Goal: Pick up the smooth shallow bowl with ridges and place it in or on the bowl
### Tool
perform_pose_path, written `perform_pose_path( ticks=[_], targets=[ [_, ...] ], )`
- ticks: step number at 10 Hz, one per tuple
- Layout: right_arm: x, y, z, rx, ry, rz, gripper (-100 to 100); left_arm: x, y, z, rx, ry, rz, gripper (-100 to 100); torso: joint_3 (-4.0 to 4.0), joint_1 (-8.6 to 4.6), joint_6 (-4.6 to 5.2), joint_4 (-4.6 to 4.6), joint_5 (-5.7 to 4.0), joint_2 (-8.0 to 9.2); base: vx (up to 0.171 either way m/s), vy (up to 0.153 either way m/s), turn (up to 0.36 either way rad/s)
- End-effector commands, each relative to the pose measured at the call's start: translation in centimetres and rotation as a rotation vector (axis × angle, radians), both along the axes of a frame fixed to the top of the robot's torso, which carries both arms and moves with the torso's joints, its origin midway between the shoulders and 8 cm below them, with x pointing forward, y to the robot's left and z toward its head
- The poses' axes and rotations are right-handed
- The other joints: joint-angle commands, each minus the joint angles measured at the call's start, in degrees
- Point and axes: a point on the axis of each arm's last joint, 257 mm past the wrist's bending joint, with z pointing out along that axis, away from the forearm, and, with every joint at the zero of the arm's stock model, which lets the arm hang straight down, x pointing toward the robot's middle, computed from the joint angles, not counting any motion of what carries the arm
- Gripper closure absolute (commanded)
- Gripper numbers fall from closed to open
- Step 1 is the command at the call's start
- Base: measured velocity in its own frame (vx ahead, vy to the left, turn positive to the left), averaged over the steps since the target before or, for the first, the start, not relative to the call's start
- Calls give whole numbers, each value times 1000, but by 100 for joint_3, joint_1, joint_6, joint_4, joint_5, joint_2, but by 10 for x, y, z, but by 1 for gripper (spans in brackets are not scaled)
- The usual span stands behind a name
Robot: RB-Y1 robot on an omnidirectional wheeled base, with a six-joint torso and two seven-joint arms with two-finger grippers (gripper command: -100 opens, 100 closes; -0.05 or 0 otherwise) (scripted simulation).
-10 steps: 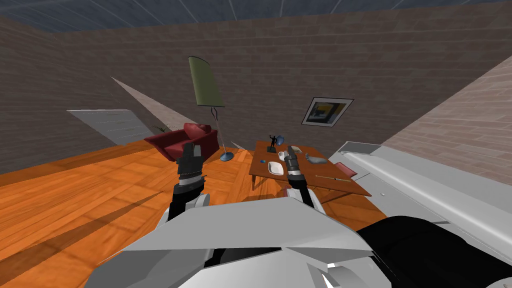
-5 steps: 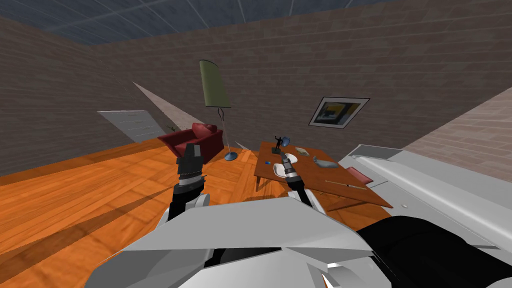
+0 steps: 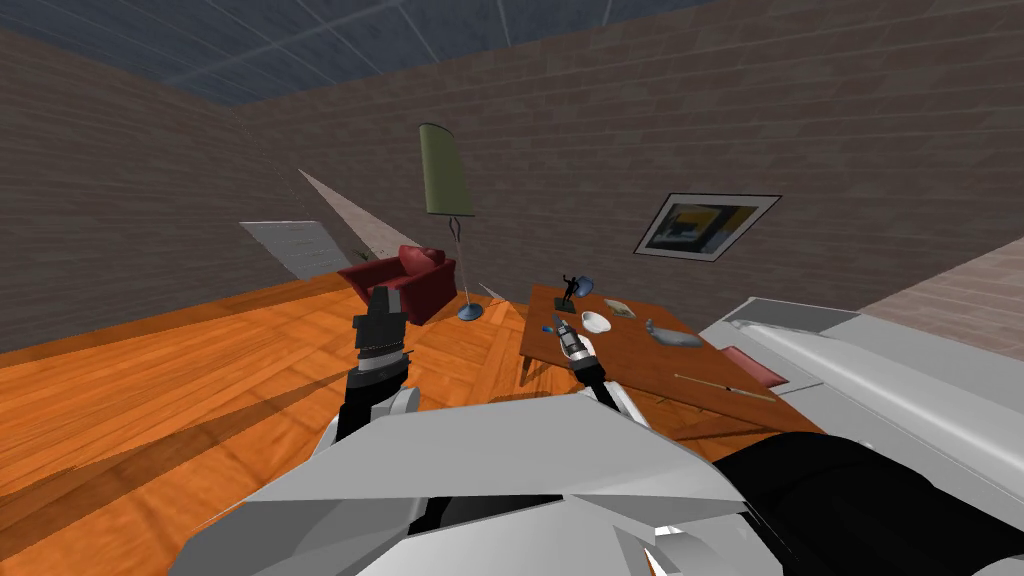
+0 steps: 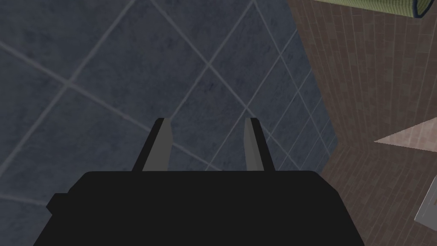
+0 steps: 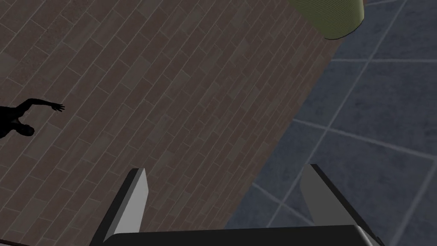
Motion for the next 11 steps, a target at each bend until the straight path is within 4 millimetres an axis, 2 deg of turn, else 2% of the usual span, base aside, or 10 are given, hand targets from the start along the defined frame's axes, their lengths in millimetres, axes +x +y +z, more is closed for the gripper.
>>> perform_pose_path(
  ticks=[1,2,4,5,9,10,11],
  targets=[
    [1,-5,-30,-112,63,-10,-100,0,0,0,0,0,0,0,0,0,0,0,0,0,40,121,157],
    [1,-5,-32,-114,65,-11,-100,0,0,0,0,0,0,0,1,6,1,0,1,1,35,83,31],
    [-1,-12,-66,-256,138,-15,-100,0,0,0,0,0,0,0,2,-8,2,1,-1,3,47,80,135],
    [-2,-13,-71,-258,147,-17,-100,0,0,0,0,0,0,0,0,-6,1,0,-1,0,37,55,51],
    [-16,-42,-152,-554,319,-12,-100,0,0,0,0,0,0,0,3,-11,1,1,-1,6,32,74,150],
    [-19,-49,-166,-630,350,-5,-100,0,0,0,0,0,0,0,4,-6,3,1,-1,7,23,78,124],
    [-21,-52,-172,-635,364,-7,-100,0,0,0,0,0,0,0,6,-9,3,2,-1,11,11,42,46]
  ],
)
